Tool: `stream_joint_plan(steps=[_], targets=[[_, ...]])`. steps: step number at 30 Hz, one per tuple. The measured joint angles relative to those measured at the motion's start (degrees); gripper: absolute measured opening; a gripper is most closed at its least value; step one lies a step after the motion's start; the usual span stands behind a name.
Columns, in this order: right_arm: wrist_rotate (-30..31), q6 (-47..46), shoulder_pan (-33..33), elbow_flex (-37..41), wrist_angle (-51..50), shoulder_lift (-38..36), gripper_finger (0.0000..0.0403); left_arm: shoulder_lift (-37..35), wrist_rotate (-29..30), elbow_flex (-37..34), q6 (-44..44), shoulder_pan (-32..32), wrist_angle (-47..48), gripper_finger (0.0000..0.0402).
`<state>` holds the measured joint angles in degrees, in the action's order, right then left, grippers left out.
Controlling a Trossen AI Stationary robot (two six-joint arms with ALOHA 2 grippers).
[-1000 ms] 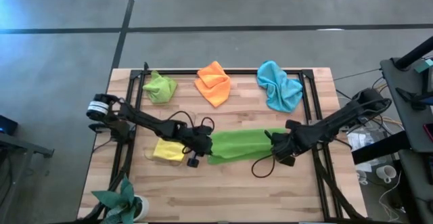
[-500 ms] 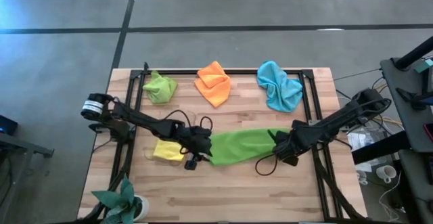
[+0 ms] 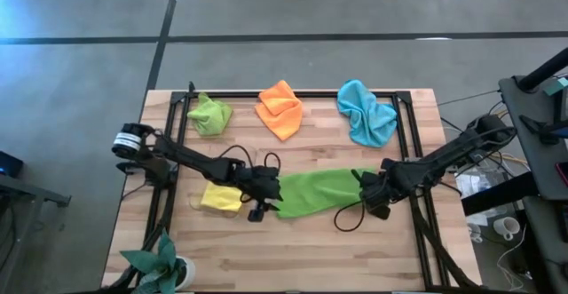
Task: Fold microfiber towels
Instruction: Fold the right green microfiber towel on the table
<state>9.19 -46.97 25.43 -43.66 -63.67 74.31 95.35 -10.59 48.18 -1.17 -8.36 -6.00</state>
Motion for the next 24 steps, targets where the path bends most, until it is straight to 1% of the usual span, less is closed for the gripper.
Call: stream_joint_plan(steps=[1, 4, 6, 9, 11, 15, 17, 21, 24], targets=[[1.2, -0.2, -0.4, 0.0, -0.3, 0.1, 0.0148, 0.8, 0.1, 0.3, 0.0, 0.0, 0.0, 0.0148], [0.0, 1.5, -0.7, 0.0, 0.8, 0.2, 0.0147, 1.6, 0.2, 1.2, 0.7, -0.6, 0.5, 0.0148], [-1.9, 3.7, 0.3, 0.0, 2.1, 0.0, 0.0146, 1.2, 0.3, 1.9, 2.2, -2.0, 0.7, 0.0148], [-1.6, 6.9, 3.2, 0.0, 2.8, -0.2, 0.0146, 0.8, 2.2, 2.5, 4.6, -5.0, 1.1, 0.0148], [0.1, 7.6, 5.8, 0.0, 2.5, -0.1, 0.0146, 0.8, 6.1, 3.0, 6.4, -7.4, 2.8, 0.0148], [4.7, 7.9, 10.6, 0.1, 2.5, -0.1, 0.0146, 1.9, 16.9, 4.7, 8.1, -11.4, 9.5, 0.0148], [6.3, 6.8, 11.8, 0.1, 2.7, -0.1, 0.0146, 2.8, 19.3, 6.4, 8.0, -12.1, 10.1, 0.0149], [6.5, 4.0, 11.8, 0.1, 3.1, -0.1, 0.0146, 6.7, 19.1, 10.5, 7.6, -12.4, 9.5, 0.0149], [6.5, 2.8, 11.8, 0.1, 3.3, -0.1, 0.0146, 10.8, 18.5, 13.3, 7.6, -12.4, 12.7, 0.0149]])
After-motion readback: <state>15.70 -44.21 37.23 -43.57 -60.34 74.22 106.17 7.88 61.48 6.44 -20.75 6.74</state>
